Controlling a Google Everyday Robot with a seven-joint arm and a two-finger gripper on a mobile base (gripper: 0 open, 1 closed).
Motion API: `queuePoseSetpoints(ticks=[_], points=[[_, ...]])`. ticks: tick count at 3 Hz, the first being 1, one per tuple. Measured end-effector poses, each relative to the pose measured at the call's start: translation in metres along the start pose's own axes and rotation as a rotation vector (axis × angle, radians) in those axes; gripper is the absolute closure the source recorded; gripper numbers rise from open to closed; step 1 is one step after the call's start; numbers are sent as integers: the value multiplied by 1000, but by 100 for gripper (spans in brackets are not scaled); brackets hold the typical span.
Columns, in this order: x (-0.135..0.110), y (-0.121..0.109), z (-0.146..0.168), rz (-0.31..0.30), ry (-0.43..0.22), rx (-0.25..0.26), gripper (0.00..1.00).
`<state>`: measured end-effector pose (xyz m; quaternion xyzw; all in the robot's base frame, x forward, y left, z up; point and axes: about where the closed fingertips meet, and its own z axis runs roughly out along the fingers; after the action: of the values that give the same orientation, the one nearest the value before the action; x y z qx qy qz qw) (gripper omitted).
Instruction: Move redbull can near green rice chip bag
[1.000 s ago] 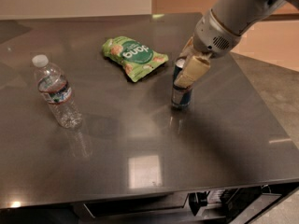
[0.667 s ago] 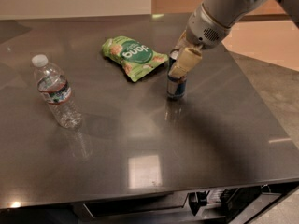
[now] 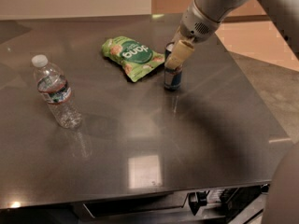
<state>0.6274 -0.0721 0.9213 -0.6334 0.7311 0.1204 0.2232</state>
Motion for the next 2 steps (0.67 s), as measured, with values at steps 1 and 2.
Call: queuePoseSetpoints(ticks=[1, 2], points=[[-7, -19, 4, 7, -6, 10, 100], [-15, -30, 7, 8, -14, 14, 100]])
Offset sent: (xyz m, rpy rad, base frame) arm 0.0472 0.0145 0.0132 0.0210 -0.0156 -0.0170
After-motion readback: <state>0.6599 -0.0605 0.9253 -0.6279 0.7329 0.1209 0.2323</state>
